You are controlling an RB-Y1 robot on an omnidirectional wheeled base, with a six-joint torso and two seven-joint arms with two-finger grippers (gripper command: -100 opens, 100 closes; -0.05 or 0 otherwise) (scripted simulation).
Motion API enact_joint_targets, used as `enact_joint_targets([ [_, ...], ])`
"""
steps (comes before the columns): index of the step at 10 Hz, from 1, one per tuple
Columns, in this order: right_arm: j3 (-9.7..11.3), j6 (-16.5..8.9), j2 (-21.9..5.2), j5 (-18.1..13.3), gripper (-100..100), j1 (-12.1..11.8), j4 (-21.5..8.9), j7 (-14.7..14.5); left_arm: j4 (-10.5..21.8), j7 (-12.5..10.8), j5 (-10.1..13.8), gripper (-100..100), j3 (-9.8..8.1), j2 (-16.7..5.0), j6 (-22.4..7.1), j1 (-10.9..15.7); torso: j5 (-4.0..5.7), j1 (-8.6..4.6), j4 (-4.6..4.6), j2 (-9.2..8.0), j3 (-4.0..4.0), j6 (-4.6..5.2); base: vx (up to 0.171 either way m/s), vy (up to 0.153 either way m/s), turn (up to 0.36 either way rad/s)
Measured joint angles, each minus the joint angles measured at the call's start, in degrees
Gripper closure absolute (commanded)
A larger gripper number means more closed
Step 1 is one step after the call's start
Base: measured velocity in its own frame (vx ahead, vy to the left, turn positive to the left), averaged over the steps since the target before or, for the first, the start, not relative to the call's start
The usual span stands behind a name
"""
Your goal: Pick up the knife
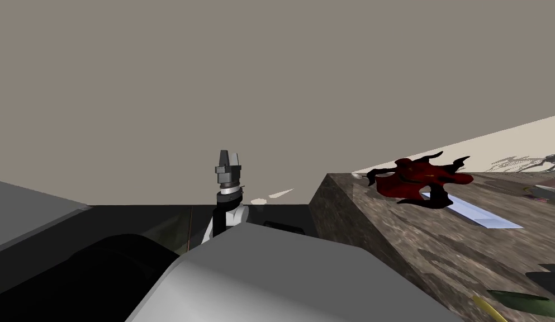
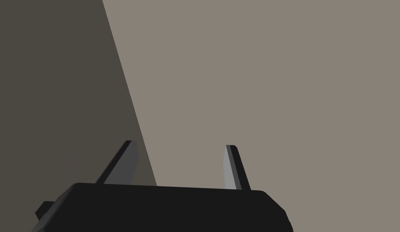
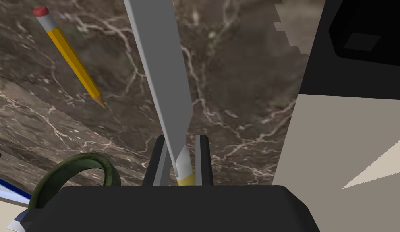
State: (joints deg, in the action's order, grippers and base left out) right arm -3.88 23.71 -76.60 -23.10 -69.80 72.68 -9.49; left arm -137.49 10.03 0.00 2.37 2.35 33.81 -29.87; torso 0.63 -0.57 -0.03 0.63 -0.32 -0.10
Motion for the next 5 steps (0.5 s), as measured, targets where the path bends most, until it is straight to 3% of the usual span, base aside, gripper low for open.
enact_joint_targets([
  [4,-4.7,1.1,0.6,-0.1,100,-4.8,3.8,-5.0,0.0,0.0,0.0,0,0.00,0.0,0.0,0.0,0.00,-0.02,0.00,-0.04,0.02,0.01,0.146,-0.024,-0.233],
  [5,-6.0,1.4,0.8,-0.1,100,-6.1,4.6,-6.4,0.0,0.0,0.0,0,0.00,0.0,0.0,0.0,-0.01,0.04,0.00,-0.05,0.02,0.00,0.061,0.004,-0.047],
])
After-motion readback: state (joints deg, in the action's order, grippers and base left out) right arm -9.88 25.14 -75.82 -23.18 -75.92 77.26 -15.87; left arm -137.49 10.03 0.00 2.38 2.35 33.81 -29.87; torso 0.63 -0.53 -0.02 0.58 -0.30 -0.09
